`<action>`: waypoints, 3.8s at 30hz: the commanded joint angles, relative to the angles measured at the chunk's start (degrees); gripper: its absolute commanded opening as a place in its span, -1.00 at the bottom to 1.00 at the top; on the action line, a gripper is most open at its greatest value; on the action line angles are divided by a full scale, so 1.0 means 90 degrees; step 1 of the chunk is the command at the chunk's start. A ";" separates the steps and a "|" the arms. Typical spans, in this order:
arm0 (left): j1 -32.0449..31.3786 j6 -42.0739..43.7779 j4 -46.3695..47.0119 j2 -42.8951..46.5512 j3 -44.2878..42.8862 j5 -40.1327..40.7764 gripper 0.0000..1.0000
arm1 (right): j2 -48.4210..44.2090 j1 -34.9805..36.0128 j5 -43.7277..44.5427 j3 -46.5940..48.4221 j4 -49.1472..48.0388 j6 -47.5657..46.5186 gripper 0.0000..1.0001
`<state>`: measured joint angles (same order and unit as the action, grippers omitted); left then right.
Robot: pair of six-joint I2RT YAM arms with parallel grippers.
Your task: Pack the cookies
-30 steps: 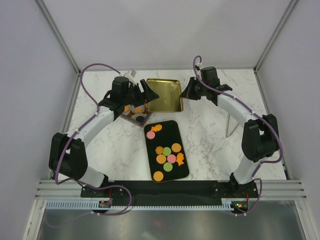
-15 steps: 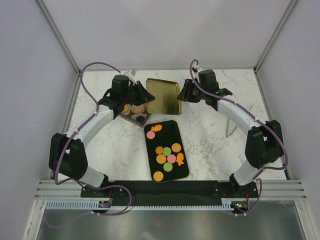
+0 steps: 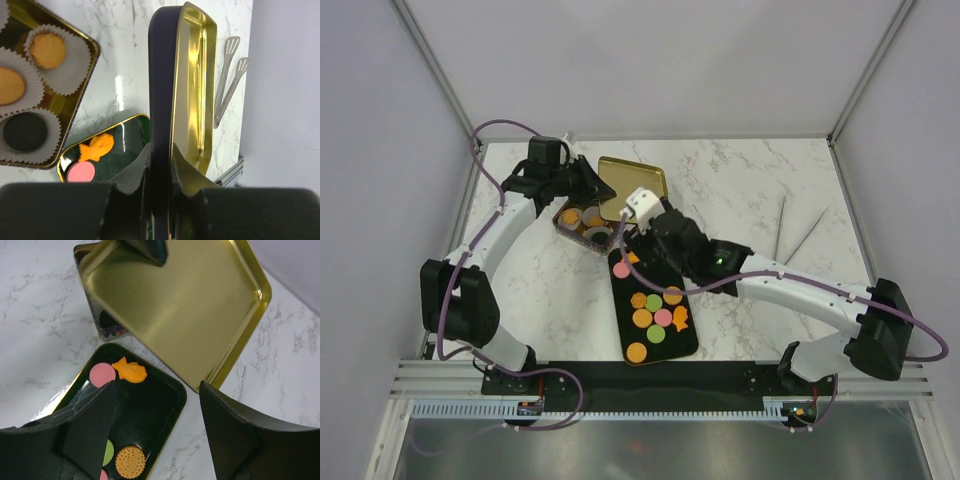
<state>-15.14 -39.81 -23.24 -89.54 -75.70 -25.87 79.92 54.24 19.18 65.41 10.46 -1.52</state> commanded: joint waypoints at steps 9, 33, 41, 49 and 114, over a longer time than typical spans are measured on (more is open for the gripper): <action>0.0227 -0.0176 -0.0513 0.0007 -0.0202 -0.0993 -0.95 | 0.0875 0.1386 0.2517 0.0173 -0.1103 -0.2828 0.58; 0.0266 -0.0078 -0.0532 0.0534 0.0110 -0.1276 -0.61 | 0.1882 0.1171 0.3348 0.0584 -0.2559 -0.4499 -0.64; 0.0382 -0.0244 -0.0103 0.0681 -0.0084 -0.0438 0.68 | 0.1638 0.1142 0.3230 0.0837 -0.2218 -0.4236 -1.00; 0.0909 -0.0127 -0.0064 0.0515 -0.0729 0.2130 0.78 | 0.1384 0.0703 0.2275 0.1462 -0.0187 -0.2538 -1.00; 0.0686 -0.1729 0.3022 -0.0862 0.2923 0.2259 -0.64 | 0.3747 -0.3604 -0.6300 0.0545 -0.6464 0.7814 -1.00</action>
<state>-7.88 -53.10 0.62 -99.68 -49.76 -4.56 112.75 22.92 -35.16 70.52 -41.28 66.92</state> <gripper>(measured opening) 0.178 0.164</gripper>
